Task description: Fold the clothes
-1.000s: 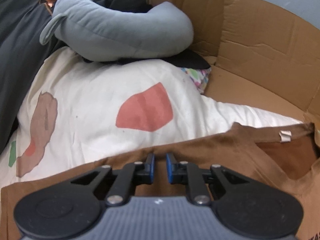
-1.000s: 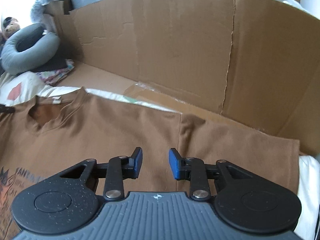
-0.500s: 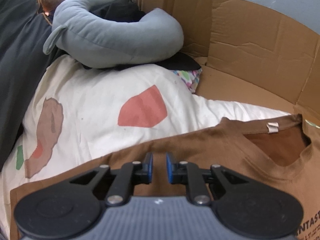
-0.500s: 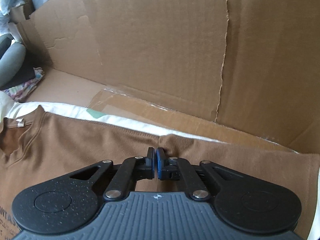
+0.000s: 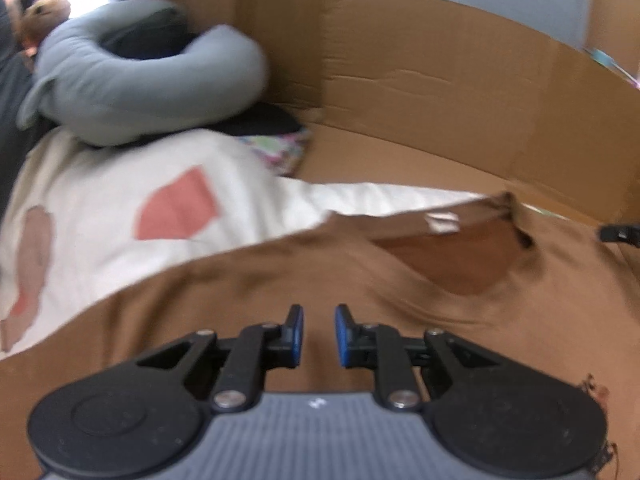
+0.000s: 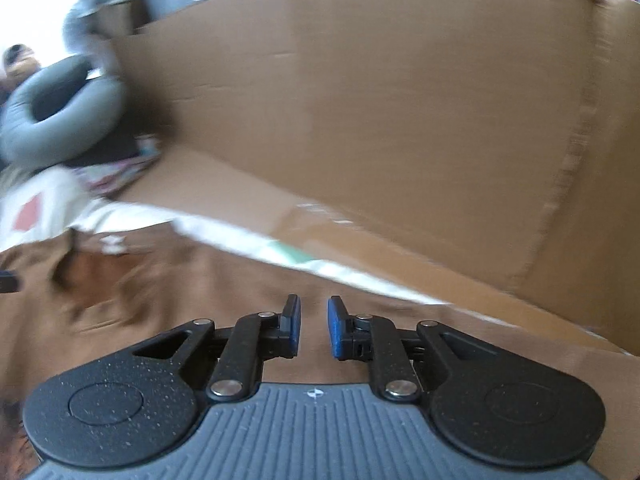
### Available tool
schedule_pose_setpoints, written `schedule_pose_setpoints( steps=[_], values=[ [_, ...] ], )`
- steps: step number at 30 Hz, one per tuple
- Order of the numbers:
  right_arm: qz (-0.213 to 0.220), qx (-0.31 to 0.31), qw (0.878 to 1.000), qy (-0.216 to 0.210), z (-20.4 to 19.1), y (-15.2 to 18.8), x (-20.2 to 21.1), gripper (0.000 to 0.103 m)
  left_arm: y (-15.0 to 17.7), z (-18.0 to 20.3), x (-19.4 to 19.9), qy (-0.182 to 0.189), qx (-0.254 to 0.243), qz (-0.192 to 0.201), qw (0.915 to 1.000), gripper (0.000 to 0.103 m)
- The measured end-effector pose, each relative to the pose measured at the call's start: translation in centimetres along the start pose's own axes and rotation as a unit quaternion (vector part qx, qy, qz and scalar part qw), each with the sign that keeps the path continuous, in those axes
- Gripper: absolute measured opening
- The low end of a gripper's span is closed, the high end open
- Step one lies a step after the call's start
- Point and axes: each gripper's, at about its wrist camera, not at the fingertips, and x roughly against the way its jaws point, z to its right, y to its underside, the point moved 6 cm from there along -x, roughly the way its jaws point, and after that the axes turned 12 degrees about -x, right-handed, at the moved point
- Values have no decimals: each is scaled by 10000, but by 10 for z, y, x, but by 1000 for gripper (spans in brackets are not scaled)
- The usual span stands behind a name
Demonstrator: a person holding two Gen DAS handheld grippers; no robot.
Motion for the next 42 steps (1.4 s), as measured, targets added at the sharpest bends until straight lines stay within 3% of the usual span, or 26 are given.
schedule_pose_setpoints(
  steps=[9,19,26,29,33,35,42],
  values=[
    [-400,540,9954,-688,-71,31,-10,15,7,37,-19,209,-45,-50,9998,18],
    [-485,697,9939,-700,-105,40,-39,15,-3,37,-36,115,271,115,9995,18],
    [-474,528,9957,-597,-116,25,-54,16,-7,36,-35,144,404,194,9989,19],
    [-478,488,9960,-581,-117,17,-54,16,-9,36,-32,184,446,227,9986,24],
    [-429,416,9964,-608,-115,7,-39,18,-8,38,-18,230,415,224,9986,42],
    [-413,429,9963,-619,-113,5,-29,33,-5,40,-11,219,400,174,9988,49],
    [-439,493,9962,-575,-107,5,16,49,-4,51,21,132,422,56,9990,63]
  ],
)
